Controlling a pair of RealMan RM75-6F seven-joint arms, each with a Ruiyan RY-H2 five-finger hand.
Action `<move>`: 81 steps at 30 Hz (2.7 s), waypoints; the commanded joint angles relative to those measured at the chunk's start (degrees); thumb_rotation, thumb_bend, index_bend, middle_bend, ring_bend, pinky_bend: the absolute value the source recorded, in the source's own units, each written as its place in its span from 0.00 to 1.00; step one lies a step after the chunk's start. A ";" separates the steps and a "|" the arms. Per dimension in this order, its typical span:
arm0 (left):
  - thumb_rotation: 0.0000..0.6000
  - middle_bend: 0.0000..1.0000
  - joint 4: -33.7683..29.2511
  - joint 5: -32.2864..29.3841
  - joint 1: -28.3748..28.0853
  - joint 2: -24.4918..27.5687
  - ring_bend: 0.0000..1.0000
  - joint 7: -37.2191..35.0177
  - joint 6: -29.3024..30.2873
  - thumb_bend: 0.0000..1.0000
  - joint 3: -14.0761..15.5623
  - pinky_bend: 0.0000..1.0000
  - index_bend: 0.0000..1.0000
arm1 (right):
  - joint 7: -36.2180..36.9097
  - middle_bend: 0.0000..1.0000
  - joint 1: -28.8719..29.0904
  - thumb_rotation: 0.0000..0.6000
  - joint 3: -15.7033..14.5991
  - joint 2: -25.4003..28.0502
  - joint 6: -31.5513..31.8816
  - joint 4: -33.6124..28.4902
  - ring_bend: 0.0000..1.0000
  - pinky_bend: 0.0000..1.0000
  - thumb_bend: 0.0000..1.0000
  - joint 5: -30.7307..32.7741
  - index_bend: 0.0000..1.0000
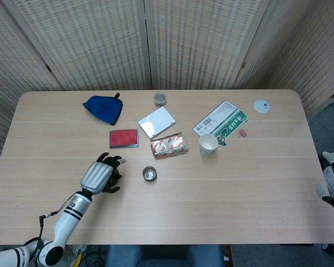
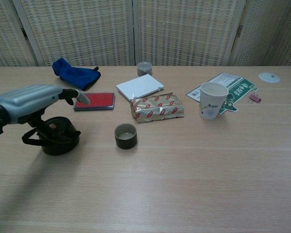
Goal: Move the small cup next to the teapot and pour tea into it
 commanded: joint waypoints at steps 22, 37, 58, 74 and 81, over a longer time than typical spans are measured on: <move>1.00 0.17 1.14 -1.11 0.32 4.05 0.21 0.90 2.26 0.18 3.31 0.08 0.19 | 0.69 0.22 -1.66 1.00 2.07 -0.30 -1.69 0.63 0.15 0.27 0.20 -1.47 0.20; 1.00 0.33 1.82 10.94 1.82 9.85 0.31 -8.37 5.66 0.18 9.06 0.08 0.41 | 0.84 0.22 -2.61 1.00 3.76 0.84 -1.25 -0.13 0.15 0.27 0.20 -1.55 0.20; 1.00 0.40 6.06 10.64 2.10 8.58 0.36 -8.59 3.95 0.18 10.09 0.08 0.47 | 0.24 0.22 -3.82 1.00 4.36 1.25 -1.01 -1.12 0.15 0.27 0.20 -2.13 0.20; 1.00 0.47 9.18 11.00 2.17 7.10 0.40 -10.89 3.07 0.18 10.70 0.06 0.51 | -0.05 0.22 -4.32 1.00 4.89 1.23 -1.30 -1.26 0.15 0.27 0.20 -1.62 0.20; 1.00 0.48 10.28 10.75 2.32 6.49 0.41 -11.85 2.49 0.18 10.93 0.05 0.54 | -0.29 0.22 -4.49 1.00 5.08 1.20 -1.38 -1.44 0.15 0.27 0.20 -1.44 0.20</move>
